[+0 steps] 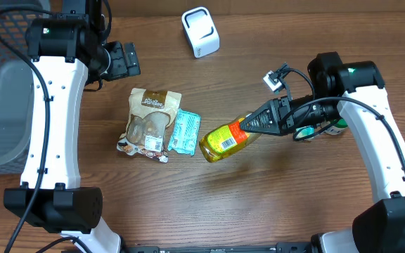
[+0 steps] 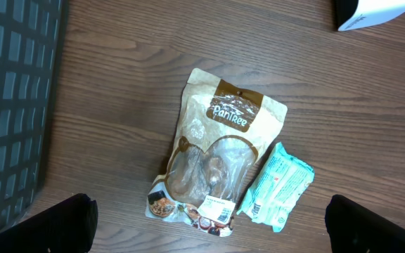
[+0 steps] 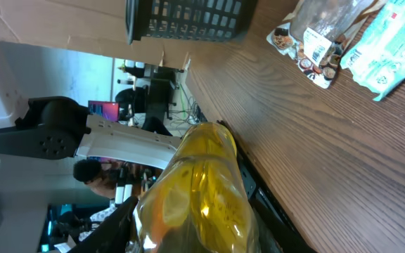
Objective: Scan the item barcode
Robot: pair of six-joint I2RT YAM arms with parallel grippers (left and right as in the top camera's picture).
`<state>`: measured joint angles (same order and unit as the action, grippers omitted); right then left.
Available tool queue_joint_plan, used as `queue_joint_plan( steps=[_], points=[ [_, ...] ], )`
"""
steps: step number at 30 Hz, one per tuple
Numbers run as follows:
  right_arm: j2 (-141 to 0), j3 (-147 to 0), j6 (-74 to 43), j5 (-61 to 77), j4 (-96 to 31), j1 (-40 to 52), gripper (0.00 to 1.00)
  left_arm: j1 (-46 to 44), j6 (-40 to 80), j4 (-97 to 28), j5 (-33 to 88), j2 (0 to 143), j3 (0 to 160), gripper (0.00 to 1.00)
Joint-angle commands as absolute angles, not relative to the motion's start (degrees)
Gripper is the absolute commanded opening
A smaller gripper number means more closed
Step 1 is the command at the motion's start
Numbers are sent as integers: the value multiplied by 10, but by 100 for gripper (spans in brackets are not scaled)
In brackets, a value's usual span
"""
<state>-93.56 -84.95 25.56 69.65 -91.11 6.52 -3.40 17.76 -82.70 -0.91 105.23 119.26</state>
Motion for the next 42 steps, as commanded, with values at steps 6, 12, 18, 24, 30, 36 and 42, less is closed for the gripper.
queue_joint_plan(
  steps=[6,12,18,24,30,36,42],
  points=[
    [-926,-850,276,735,-919,68,41,-38,171,-825,-6,1053,1201,99],
    [-926,-850,276,734,-919,68,41,-38,171,-825,-6,1053,1201,100],
    [-926,-850,276,734,-909,68,41,-38,171,-825,-6,1053,1201,100],
    [-926,-850,275,728,-887,68,41,-38,171,-825,-6,1053,1201,100],
    [-926,-850,273,689,-872,68,41,-38,171,-825,-6,1053,1201,100],
    [-926,-846,196,582,-820,68,41,-38,171,-825,-6,1053,1201,100],
    [-927,-832,65,418,-729,68,41,-38,171,-825,-6,1053,1201,100]
  ],
)
